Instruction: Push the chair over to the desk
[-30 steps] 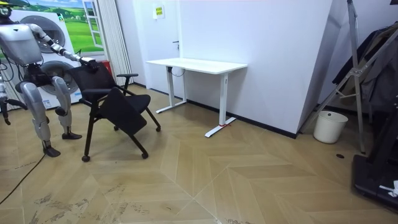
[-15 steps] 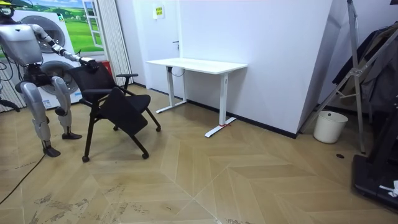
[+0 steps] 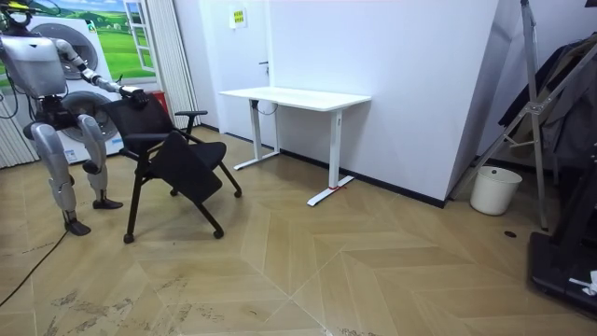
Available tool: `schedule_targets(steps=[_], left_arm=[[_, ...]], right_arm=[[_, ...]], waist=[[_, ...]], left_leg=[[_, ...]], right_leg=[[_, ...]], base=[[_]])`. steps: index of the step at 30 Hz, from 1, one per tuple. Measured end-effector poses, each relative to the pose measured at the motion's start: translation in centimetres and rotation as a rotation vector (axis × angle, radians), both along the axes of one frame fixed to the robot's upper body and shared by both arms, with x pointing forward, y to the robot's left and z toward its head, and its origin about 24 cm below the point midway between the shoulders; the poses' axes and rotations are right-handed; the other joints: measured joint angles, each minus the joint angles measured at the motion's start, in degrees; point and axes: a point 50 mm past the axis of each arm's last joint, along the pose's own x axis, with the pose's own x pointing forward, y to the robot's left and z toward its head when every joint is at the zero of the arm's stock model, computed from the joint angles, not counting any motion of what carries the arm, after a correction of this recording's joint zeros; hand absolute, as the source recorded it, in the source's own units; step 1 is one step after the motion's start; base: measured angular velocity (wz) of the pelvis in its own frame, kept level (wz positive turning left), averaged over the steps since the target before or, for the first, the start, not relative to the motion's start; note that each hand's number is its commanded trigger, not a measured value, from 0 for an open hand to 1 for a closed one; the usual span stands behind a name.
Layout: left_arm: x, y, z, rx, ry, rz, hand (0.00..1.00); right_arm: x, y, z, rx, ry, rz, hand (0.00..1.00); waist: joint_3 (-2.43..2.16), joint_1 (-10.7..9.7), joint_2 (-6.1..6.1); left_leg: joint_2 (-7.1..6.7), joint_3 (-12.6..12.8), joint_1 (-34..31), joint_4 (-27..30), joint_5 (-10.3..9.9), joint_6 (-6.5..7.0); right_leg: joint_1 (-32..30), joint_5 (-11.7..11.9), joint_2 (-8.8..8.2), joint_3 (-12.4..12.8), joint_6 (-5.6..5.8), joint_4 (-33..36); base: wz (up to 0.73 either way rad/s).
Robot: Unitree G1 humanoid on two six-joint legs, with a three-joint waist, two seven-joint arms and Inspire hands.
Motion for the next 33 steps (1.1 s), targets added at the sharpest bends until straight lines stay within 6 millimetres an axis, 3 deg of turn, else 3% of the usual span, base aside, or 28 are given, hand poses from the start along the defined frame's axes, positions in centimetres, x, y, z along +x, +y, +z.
schedule_targets(steps=[4,7,10,13,24,28,33], left_arm=[[0.1,-0.2,0.5,0.013,-0.006,-0.014,1.00],[0.2,-0.2,0.7,0.016,-0.009,-0.017,1.00],[0.4,-0.5,1.1,0.028,-0.015,-0.036,1.00],[0.6,-0.6,1.8,0.045,-0.038,-0.056,1.00],[1.3,-1.7,2.2,0.044,-0.040,-0.145,1.00],[1.5,-2.2,2.5,0.042,-0.051,-0.188,1.00],[1.7,-2.6,2.8,0.041,-0.064,-0.234,1.00]], right_arm=[[4.3,0.1,4.2,-0.272,-0.068,0.224,0.00],[6.4,0.9,6.8,-0.414,-0.128,0.348,0.00],[8.7,2.8,10.1,-0.600,-0.194,0.506,0.00],[10.7,4.7,12.1,-0.694,-0.248,0.621,0.00],[13.6,11.9,15.0,-0.803,-0.287,1.060,0.00],[14.5,13.3,15.9,-0.830,-0.295,1.164,0.00],[14.3,15.6,16.1,-0.855,-0.268,1.325,0.00]], waist=[[0.01,1.1,-0.76],[0.00,1.6,-0.95],[0.12,2.6,-1.61],[0.29,3.2,-2.55],[0.30,6.8,-2.92],[0.43,7.9,-3.11],[0.66,9.7,-3.49]], left_leg=[[0.17,0.6,-0.2,0.1,0.0,0.00],[0.17,0.8,-0.3,0.1,0.0,0.00],[0.18,0.8,-0.4,0.1,0.0,0.00],[0.24,0.7,-1.1,0.1,0.0,0.00],[0.42,0.3,-1.1,0.0,0.0,0.00],[0.49,-0.1,-1.1,-0.2,0.0,0.00],[0.85,-0.7,-1.0,-0.2,0.0,-0.01]], right_leg=[[-0.7,0.1,0.07,0.3,-0.14,0.6],[-0.9,0.1,0.07,0.4,-0.18,0.6],[-1.1,0.1,0.07,0.5,-0.18,0.6],[-2.2,0.2,0.10,0.6,-0.29,1.1],[-1.7,0.2,0.25,0.0,-0.31,0.4],[-1.5,0.2,0.30,-0.4,-0.31,0.2],[-0.9,0.2,0.70,-0.8,-0.31,-0.6]], base=[[-0.06],[-0.03],[-0.01],[-0.03],[0.02],[0.02],[0.02]])
